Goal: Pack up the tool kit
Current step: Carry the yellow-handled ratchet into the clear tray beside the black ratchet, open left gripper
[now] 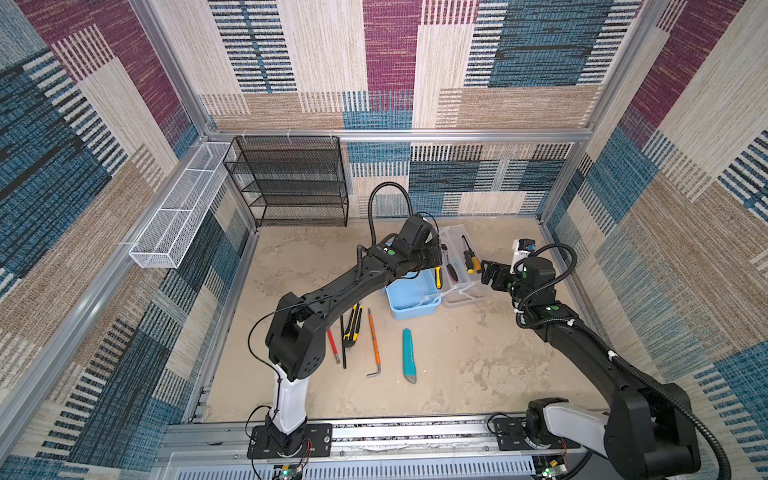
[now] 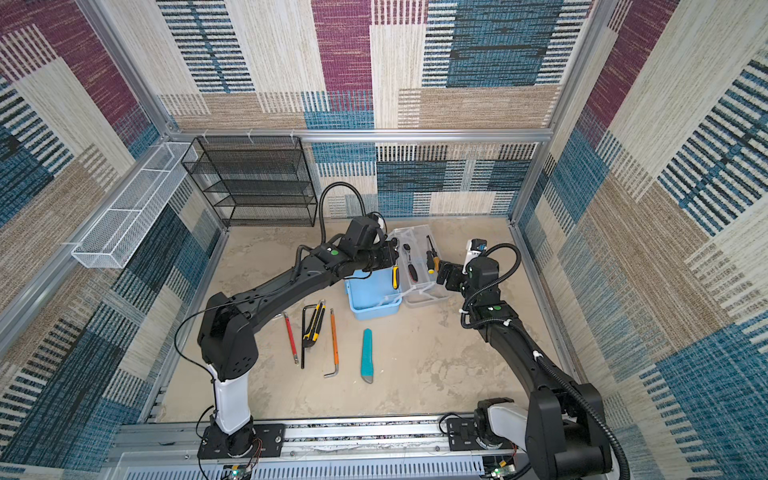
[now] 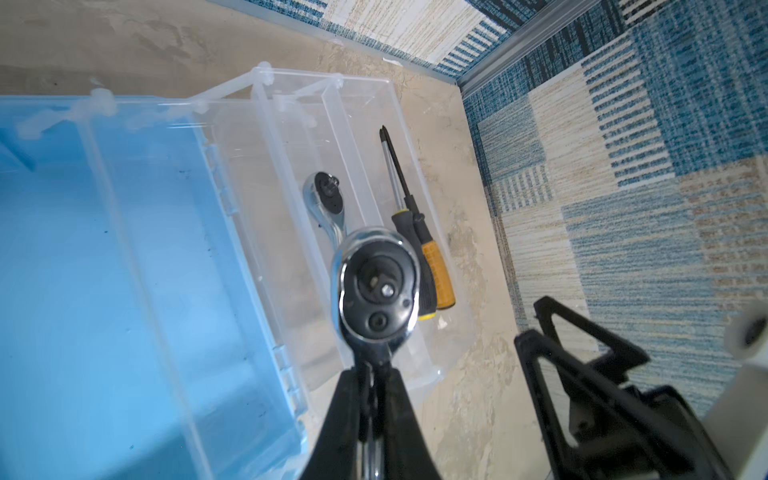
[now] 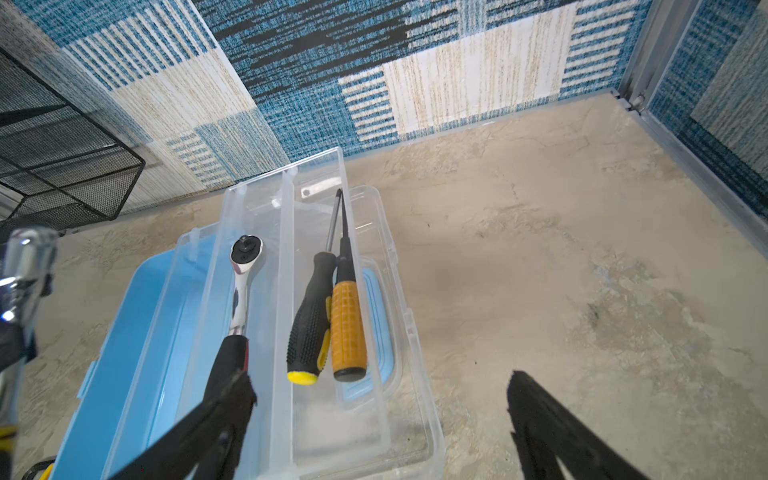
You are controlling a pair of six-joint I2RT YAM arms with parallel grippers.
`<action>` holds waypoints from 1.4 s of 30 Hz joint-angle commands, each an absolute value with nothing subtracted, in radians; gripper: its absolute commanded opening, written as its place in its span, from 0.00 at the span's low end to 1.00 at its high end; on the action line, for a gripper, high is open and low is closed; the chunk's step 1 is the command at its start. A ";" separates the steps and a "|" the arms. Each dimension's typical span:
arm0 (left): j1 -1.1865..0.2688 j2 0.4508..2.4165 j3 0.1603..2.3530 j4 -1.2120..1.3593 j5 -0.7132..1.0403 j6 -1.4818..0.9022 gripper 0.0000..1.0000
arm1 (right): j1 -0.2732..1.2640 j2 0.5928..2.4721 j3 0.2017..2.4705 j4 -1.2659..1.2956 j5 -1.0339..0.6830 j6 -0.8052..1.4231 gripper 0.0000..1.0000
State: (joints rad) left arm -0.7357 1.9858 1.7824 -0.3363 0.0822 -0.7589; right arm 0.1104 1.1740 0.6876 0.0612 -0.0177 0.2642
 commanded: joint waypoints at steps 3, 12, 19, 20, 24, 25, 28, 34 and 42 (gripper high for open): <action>-0.742 2.082 1.910 -0.262 0.120 -0.836 0.00 | 0.106 1.151 0.671 0.077 -0.023 0.283 0.97; -0.745 2.227 2.043 -0.255 0.133 -0.931 0.00 | 0.101 1.149 0.673 0.064 -0.033 0.290 0.98; -0.745 2.292 2.104 -0.275 0.120 -0.957 0.00 | 0.101 1.150 0.673 0.059 -0.045 0.287 0.97; -0.744 2.302 2.114 -0.281 0.119 -0.960 0.00 | 0.101 1.151 0.674 0.057 -0.045 0.288 0.97; -0.744 2.347 2.168 -0.326 0.117 -0.973 0.00 | 0.101 1.147 0.676 0.048 -0.045 0.285 0.97; -0.744 2.357 2.188 -0.346 0.115 -0.973 0.00 | 0.101 1.145 0.676 0.046 -0.043 0.283 0.97; -0.744 2.368 2.206 -0.374 0.112 -0.973 0.00 | 0.101 1.141 0.680 0.040 -0.040 0.279 0.97; -0.745 2.357 2.203 -0.404 0.087 -0.962 0.08 | 0.100 1.144 0.686 0.034 -0.047 0.277 0.97; -0.746 2.342 2.197 -0.416 0.090 -0.963 0.40 | 0.100 1.140 0.712 0.012 -0.064 0.272 0.97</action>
State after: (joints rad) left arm -0.7444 2.3562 2.1933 -0.4244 0.1062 -0.9657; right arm 0.0994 1.1454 0.7010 0.0128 -0.0517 0.2760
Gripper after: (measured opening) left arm 0.400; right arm 0.975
